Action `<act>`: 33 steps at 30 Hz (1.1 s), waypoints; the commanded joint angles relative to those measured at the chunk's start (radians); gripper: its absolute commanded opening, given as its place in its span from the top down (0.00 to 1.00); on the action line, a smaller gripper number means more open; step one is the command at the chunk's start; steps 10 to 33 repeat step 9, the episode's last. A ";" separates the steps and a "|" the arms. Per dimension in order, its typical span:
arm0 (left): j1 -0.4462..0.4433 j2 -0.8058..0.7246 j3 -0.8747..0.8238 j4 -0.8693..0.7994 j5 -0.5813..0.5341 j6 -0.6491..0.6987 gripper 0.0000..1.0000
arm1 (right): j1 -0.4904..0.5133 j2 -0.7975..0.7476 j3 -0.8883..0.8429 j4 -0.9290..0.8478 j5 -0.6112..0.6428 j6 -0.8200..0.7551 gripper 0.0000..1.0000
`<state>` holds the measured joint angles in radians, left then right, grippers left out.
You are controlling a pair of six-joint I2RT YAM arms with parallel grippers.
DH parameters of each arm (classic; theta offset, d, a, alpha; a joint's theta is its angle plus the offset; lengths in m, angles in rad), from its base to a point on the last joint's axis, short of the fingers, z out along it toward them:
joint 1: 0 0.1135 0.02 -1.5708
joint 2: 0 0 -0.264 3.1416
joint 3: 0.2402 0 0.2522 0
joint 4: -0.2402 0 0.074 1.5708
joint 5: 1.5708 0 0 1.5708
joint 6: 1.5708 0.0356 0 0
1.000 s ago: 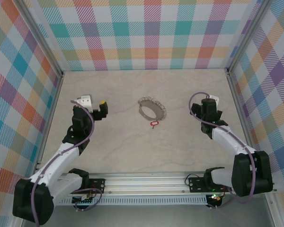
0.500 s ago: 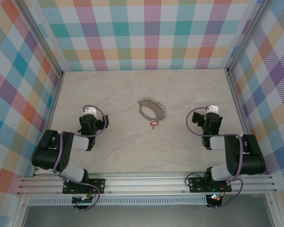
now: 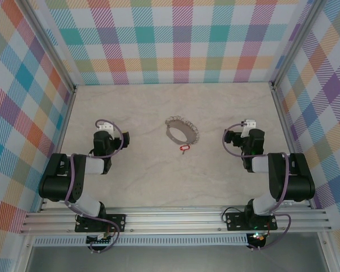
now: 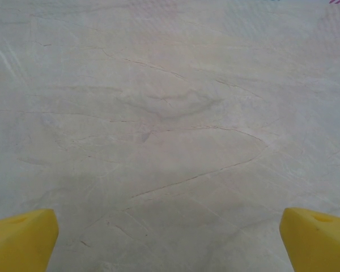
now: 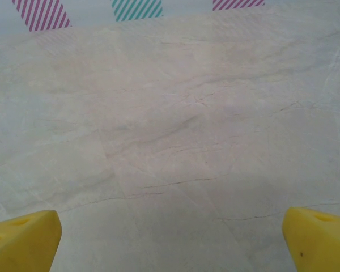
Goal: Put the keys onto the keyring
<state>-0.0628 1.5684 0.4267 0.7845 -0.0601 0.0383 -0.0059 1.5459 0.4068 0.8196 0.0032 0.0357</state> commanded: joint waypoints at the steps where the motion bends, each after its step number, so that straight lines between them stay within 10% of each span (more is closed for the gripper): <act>1: 0.009 0.002 0.003 0.011 0.016 -0.007 0.00 | 0.006 -0.012 0.003 0.012 -0.026 -0.020 0.00; 33: 0.009 -0.002 0.000 0.015 0.019 -0.006 0.00 | 0.006 -0.012 0.006 0.004 -0.033 -0.024 0.00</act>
